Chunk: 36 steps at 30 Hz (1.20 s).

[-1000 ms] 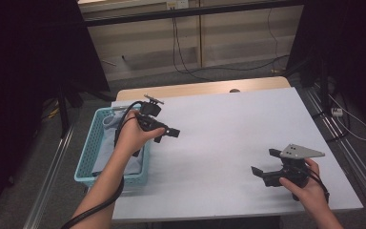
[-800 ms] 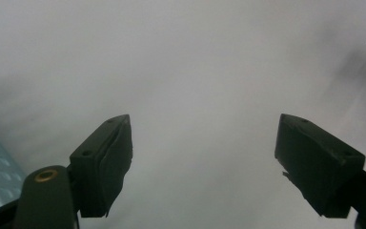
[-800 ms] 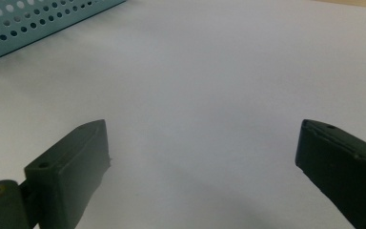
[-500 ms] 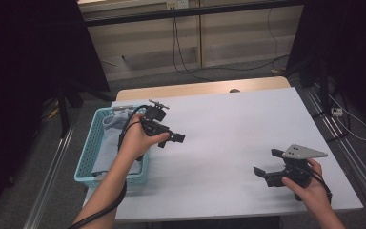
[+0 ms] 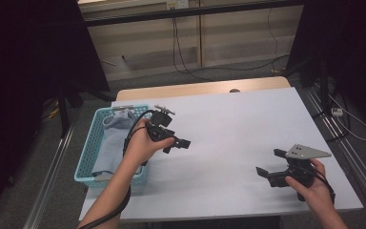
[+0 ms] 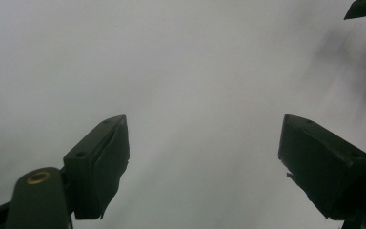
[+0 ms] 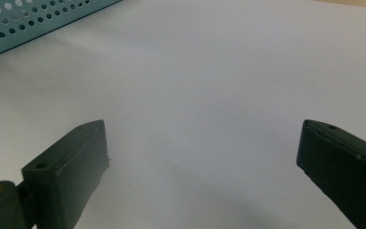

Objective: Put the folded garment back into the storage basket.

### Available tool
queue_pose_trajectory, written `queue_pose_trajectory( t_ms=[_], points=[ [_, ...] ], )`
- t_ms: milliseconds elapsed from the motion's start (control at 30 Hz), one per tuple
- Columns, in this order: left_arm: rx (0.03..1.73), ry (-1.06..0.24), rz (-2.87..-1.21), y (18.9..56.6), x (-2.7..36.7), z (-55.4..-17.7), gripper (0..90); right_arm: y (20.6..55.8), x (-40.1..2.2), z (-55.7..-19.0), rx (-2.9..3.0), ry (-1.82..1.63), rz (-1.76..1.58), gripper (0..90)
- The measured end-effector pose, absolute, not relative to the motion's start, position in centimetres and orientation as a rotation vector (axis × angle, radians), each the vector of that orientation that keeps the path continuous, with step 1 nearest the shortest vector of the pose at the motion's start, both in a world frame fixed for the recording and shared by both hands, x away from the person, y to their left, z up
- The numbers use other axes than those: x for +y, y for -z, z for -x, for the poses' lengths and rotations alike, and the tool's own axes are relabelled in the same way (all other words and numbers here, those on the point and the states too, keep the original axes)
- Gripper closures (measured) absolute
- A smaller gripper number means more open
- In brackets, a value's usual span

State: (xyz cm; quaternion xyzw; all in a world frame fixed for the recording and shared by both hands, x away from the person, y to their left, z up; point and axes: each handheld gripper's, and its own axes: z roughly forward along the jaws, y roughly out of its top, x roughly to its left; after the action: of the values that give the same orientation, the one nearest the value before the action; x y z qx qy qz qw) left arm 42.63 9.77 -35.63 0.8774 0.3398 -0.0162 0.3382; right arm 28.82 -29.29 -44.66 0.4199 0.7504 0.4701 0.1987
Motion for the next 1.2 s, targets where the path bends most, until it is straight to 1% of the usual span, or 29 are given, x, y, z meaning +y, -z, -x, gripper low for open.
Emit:
queue_pose_trajectory(
  t_ms=[533, 800, 1200],
  points=[
    [0.852, 0.064, -2.298, 37.3, 9.8, -41.3, 17.6, 44.7, -29.5, -28.7, 2.108, -1.309, -1.181, 3.3],
    [0.840, 0.087, -2.280, 38.2, 9.9, -40.7, 17.0, 44.8, -29.6, -28.6, 2.109, -1.307, -1.182, 3.2],
    [0.832, 0.086, -2.247, 39.3, 10.2, -39.5, 15.6, 44.9, -29.4, -28.5, 2.120, -1.301, -1.184, 3.2]
  ],
)
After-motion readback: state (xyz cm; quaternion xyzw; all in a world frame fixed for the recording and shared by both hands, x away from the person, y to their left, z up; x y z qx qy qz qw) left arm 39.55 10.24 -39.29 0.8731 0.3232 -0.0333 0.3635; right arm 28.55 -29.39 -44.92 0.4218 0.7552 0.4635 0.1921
